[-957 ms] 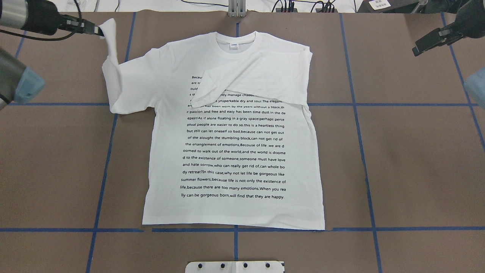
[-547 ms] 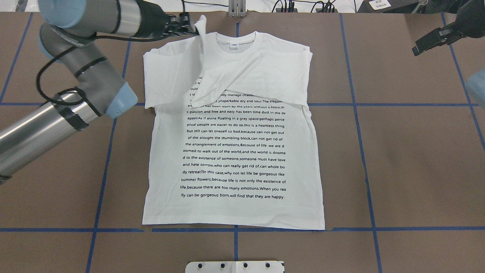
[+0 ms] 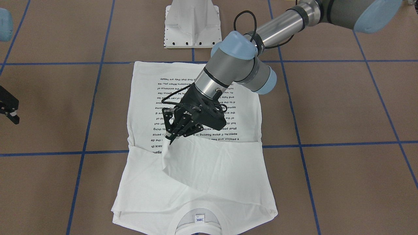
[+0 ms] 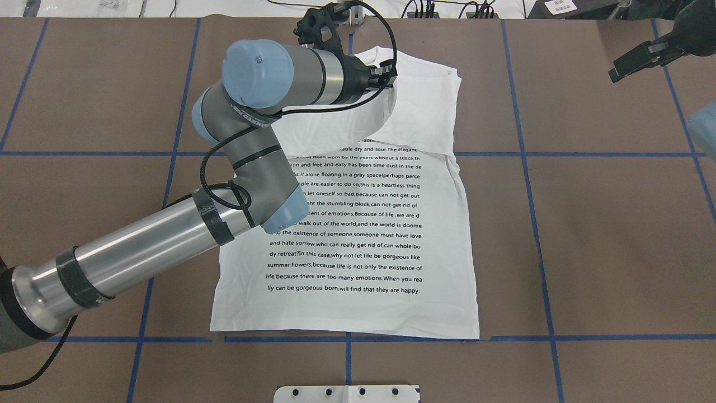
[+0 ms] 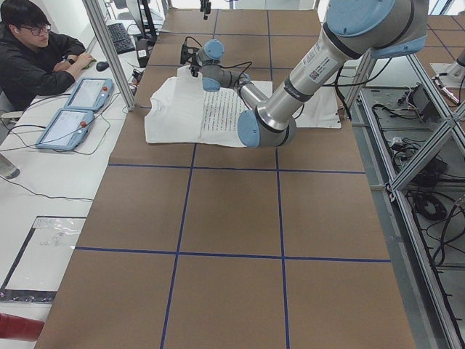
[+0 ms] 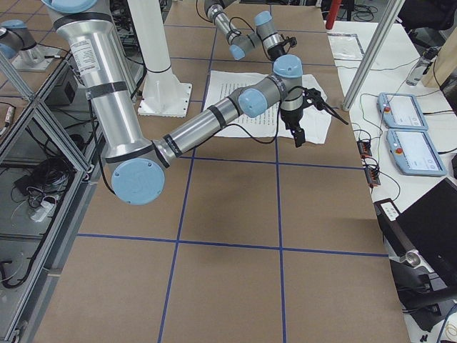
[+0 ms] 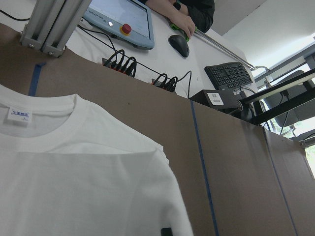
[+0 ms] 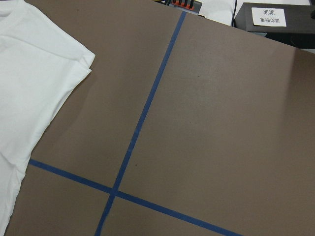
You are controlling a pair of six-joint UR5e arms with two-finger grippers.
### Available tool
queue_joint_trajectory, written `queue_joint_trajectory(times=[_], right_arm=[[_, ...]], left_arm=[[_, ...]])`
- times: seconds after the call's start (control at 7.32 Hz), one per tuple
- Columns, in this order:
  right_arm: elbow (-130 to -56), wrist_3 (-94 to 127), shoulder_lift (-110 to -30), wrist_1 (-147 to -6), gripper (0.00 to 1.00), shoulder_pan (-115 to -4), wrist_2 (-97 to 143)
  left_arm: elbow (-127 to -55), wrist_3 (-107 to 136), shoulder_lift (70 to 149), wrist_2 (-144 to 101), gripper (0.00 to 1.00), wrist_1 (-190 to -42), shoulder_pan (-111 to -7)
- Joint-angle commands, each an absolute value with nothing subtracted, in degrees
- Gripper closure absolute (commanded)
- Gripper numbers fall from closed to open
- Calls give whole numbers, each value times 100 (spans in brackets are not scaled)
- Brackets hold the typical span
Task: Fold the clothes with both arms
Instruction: 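Fold the held sleeve across the shirt front with the left gripper and release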
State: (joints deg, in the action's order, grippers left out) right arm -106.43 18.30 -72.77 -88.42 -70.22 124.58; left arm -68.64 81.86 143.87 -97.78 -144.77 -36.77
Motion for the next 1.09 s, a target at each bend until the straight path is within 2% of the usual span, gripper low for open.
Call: queue_joint_trajectory(times=[0.0, 0.27, 0.41, 0.55, 0.82, 0.96], right_arm=[[-10617, 1837, -7277, -8842, 0, -7022, 12445], [-10626, 1863, -7243, -8842, 0, -7014, 12445], [-10635, 2229, -7181, -8833, 0, -6935, 12445], [-10661, 2972, -6902, -8833, 0, -6604, 12367], [-10513, 4405, -6139, -8894, 0, -5386, 11257], [-10007, 4882, -5604, -8895, 0, -4970, 10772]], left_arm=[[-6750, 8165, 14318, -9677, 1, -14467, -3376], [-6881, 7895, 14309, -9789, 0, -14319, -3366], [-7221, 7240, 14230, -10235, 0, -13674, -3436], [-7790, 6851, 13925, -10422, 0, -13093, -3645], [-8628, 5929, 13047, -11280, 0, -12885, -4303], [-8779, 5323, 12704, -11755, 0, -12885, -4707]])
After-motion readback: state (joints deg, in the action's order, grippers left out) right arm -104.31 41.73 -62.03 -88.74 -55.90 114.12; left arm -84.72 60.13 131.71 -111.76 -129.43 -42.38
